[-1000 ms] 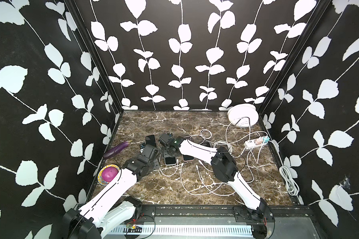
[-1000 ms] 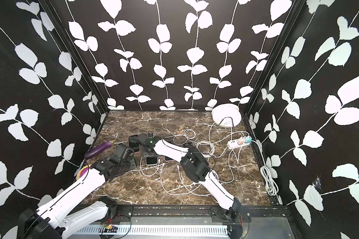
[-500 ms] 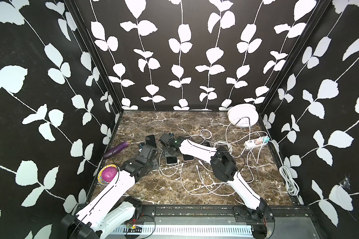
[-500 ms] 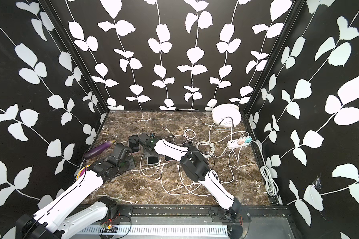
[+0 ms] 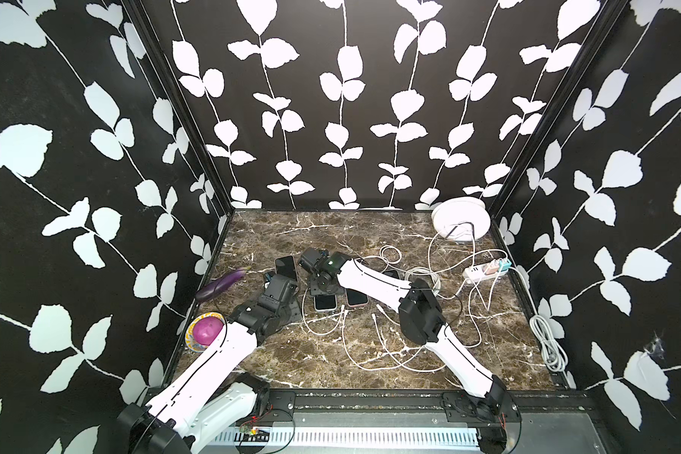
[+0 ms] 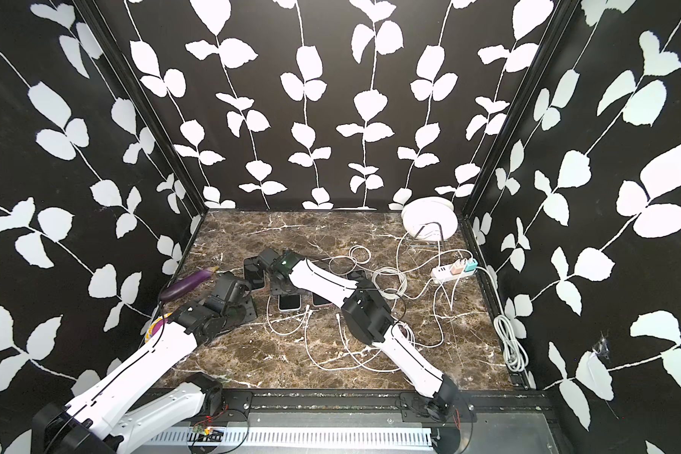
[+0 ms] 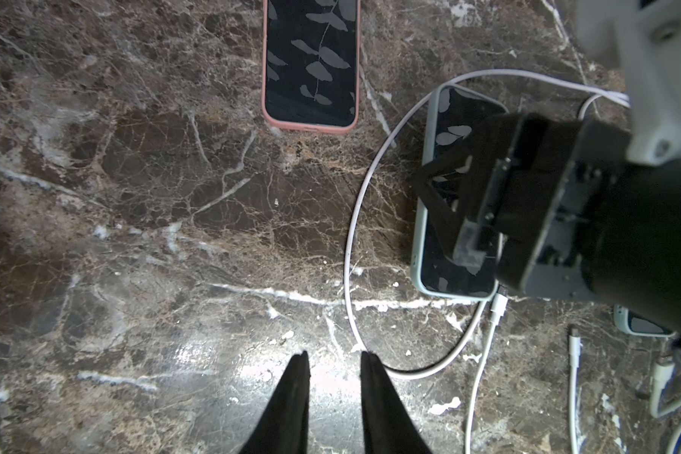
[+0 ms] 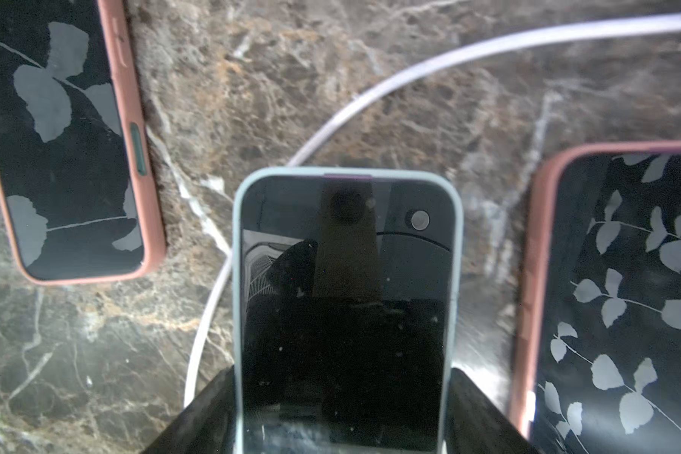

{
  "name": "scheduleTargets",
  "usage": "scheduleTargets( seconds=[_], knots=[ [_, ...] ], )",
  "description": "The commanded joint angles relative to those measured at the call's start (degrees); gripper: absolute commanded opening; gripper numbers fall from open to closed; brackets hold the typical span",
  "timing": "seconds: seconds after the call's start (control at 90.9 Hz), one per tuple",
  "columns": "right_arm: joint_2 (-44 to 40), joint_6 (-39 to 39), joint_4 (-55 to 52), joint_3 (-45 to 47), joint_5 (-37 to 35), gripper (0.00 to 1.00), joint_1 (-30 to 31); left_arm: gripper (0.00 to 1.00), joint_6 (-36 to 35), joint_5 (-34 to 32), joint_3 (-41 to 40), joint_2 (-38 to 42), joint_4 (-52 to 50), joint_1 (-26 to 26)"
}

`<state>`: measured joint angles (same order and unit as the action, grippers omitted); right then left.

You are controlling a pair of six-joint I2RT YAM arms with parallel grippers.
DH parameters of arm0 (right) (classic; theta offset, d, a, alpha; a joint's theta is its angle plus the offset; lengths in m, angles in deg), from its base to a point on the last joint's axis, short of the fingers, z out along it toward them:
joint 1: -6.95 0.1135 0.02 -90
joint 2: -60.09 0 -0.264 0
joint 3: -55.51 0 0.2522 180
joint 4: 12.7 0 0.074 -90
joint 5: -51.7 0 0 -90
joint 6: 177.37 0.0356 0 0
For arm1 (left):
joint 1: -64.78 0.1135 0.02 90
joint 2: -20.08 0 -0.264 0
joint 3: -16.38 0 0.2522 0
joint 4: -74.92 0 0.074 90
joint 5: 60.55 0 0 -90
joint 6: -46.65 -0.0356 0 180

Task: Unplug the charging cable from the phone
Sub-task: Place the phone at the center of the board.

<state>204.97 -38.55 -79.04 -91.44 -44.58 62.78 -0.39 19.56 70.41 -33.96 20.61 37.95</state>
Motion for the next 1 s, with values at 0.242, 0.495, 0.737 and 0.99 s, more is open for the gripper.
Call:
scheduleTargets(
  seconds=[0.242,0.495,0.737,0.99],
  knots=[
    [1.93,-0.34,-3.02,-1.83,0.30,0.00,-1.01,0.29,-1.17,0.14,1.80,0.04,-1.91,0.60],
    [1.74,-0.98,-0.35,-0.85,3.61,0.39,-1.34,0.45,-2.22,0.43,2.62,0.73,-2.28,0.64],
    [0.61,-1.61,1.01,0.07,3.85,0.73,-1.25,0.49,-2.57,1.01,3.10,0.88,-2.39,0.60],
    [-0.70,-2.54,0.41,-0.48,3.50,0.93,-1.31,0.49,-3.04,1.62,4.26,0.66,-2.77,0.64]
  ],
)
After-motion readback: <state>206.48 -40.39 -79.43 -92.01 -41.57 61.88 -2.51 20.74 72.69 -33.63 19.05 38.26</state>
